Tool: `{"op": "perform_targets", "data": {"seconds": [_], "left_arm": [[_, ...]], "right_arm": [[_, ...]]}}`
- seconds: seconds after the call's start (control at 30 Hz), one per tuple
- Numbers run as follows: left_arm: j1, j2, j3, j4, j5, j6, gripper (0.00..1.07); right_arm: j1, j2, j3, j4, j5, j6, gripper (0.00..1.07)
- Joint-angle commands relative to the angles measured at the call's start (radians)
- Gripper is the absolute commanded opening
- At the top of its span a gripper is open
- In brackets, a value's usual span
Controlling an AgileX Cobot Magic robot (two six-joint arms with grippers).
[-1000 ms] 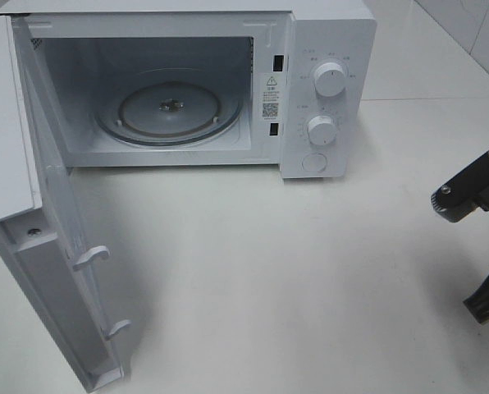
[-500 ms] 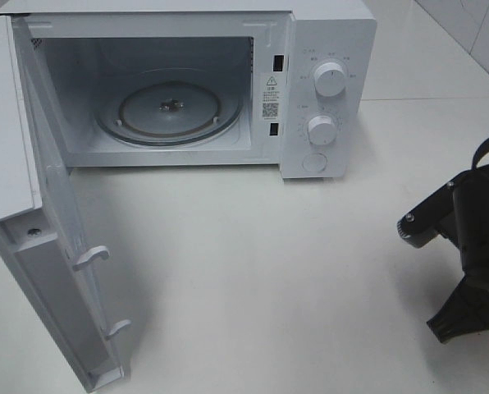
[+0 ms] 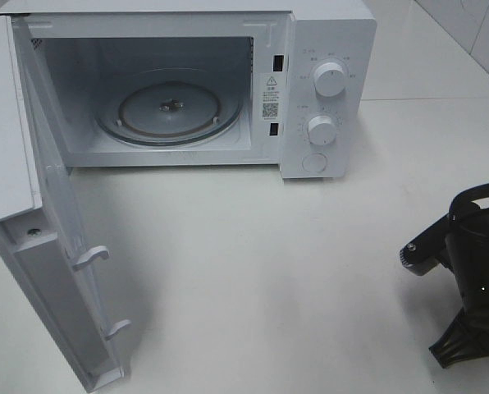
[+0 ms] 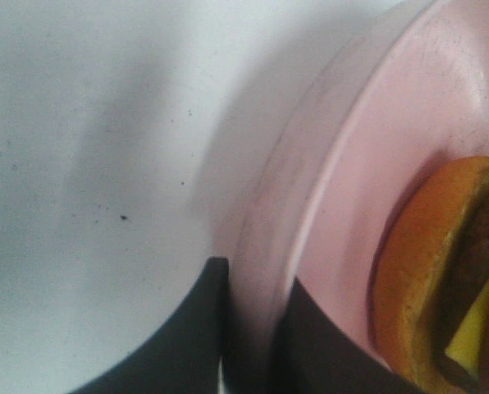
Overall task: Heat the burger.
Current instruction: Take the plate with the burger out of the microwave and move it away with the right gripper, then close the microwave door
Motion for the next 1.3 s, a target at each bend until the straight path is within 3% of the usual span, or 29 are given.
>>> {"op": "perform_targets", "data": {"seconds": [0.03, 0.6, 0.83, 0.87, 0.93, 1.0, 1.1, 1.3], "left_arm": [[0.0, -0.009, 0.003, 0.0, -0.014, 0.0, 1.0], [0.0, -0.009, 0.003, 0.0, -0.014, 0.0, 1.0], [0.0, -0.009, 0.003, 0.0, -0.014, 0.0, 1.0], [0.0, -0.009, 0.003, 0.0, -0.014, 0.0, 1.0], [0.0, -0.009, 0.003, 0.0, -0.014, 0.0, 1.0], [0.0, -0.009, 0.003, 0.0, -0.014, 0.0, 1.0], [0.0, -0.009, 0.003, 0.0, -0.014, 0.0, 1.0], [0.0, -0.009, 0.003, 0.0, -0.014, 0.0, 1.0]], "right_arm": [[-0.004, 0.016, 0.006, -0.057, 0.043, 0.031, 0.0], [-0.085, 0.135, 0.006, -0.083, -0.094, 0.07, 0.05], [-0.082, 0.13, 0.004, -0.077, -0.099, 0.064, 0.24], [-0.082, 0.121, -0.002, -0.071, -0.101, 0.057, 0.33], [-0.082, 0.113, -0.005, -0.068, -0.101, 0.049, 0.38], [-0.082, 0.064, -0.006, -0.047, -0.114, 0.011, 0.49], [-0.072, 0.013, -0.006, -0.027, -0.13, 0.006, 0.55], [-0.007, -0.101, -0.006, 0.009, -0.184, -0.087, 0.55]]}}
